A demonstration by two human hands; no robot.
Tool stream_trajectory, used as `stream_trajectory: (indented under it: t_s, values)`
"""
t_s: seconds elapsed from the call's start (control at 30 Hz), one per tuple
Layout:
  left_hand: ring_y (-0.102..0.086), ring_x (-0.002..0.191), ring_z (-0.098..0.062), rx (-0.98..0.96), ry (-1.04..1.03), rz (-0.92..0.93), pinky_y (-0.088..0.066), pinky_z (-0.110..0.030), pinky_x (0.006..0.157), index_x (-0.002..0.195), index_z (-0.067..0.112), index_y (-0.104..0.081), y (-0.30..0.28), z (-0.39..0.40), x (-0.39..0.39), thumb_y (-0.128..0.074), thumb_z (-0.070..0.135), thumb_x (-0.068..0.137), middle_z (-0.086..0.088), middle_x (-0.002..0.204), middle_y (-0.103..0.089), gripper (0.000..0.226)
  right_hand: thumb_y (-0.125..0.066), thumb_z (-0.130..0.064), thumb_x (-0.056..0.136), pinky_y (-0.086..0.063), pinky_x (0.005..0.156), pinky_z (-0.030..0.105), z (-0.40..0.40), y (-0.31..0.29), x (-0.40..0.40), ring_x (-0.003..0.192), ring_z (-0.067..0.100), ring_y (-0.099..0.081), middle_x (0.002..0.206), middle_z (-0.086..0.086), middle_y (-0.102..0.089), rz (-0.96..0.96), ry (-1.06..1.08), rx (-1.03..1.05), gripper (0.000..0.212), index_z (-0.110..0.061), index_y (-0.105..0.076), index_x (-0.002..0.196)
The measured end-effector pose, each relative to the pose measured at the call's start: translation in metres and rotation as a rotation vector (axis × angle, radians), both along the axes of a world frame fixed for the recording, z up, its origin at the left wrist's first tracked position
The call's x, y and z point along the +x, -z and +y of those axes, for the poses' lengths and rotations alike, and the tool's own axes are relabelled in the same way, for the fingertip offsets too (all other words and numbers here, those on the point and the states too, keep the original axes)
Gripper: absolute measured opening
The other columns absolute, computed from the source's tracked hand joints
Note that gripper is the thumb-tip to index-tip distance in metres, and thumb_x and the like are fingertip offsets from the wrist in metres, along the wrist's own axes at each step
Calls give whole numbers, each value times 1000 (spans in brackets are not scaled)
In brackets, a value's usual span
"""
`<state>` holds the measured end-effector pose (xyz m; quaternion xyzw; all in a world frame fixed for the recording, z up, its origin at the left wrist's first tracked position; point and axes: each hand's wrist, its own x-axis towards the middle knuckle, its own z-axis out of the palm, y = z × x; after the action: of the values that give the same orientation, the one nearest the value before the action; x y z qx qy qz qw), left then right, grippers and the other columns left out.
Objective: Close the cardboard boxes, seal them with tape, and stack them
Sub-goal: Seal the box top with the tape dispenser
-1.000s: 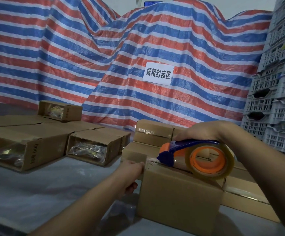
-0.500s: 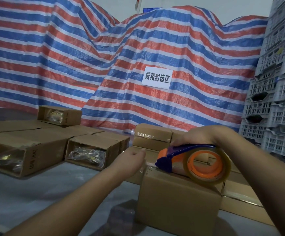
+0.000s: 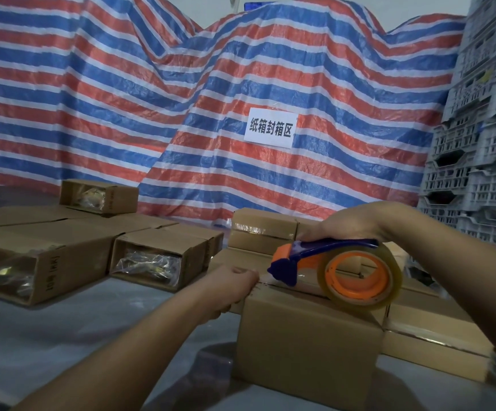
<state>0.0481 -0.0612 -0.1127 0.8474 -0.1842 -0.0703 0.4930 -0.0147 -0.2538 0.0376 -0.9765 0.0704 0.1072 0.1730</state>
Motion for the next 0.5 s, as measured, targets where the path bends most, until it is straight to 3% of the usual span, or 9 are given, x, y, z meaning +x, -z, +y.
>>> stream_trajectory:
  t_s: [0.17,0.33,0.4,0.5]
  values:
    - [-32,47,-8,-32,17,50,-24,-20,43,79,24,-56,2,0,-1,-43,53,99,6,60,-42,38,-47,-56,100,-50,50,16,-8,-4,-8,50,8,-60,64,-2,-67,1,43,-32,46,-13,-63,102]
    - [-33,46,-9,-52,4,62,-24,-17,42,81,22,-58,3,-1,-1,-44,52,98,6,59,-43,37,-50,-60,91,-49,52,18,-39,-8,-28,51,10,-58,64,-2,-63,73,95,38,60,-9,-58,122]
    - [-32,44,-9,-69,10,68,-24,-18,42,80,22,-58,3,-1,-1,-44,52,98,6,57,-43,38,-54,-64,81,-48,52,18,-47,-9,-36,49,10,-58,62,-2,-63,91,127,50,62,-10,-63,110]
    - [-31,43,-9,-109,15,93,-22,-20,44,82,20,-56,3,-3,-6,-44,52,98,6,55,-42,38,-46,-65,94,-50,52,14,-47,-1,-40,50,6,-62,60,-7,-67,78,127,-144,48,-21,-65,95]
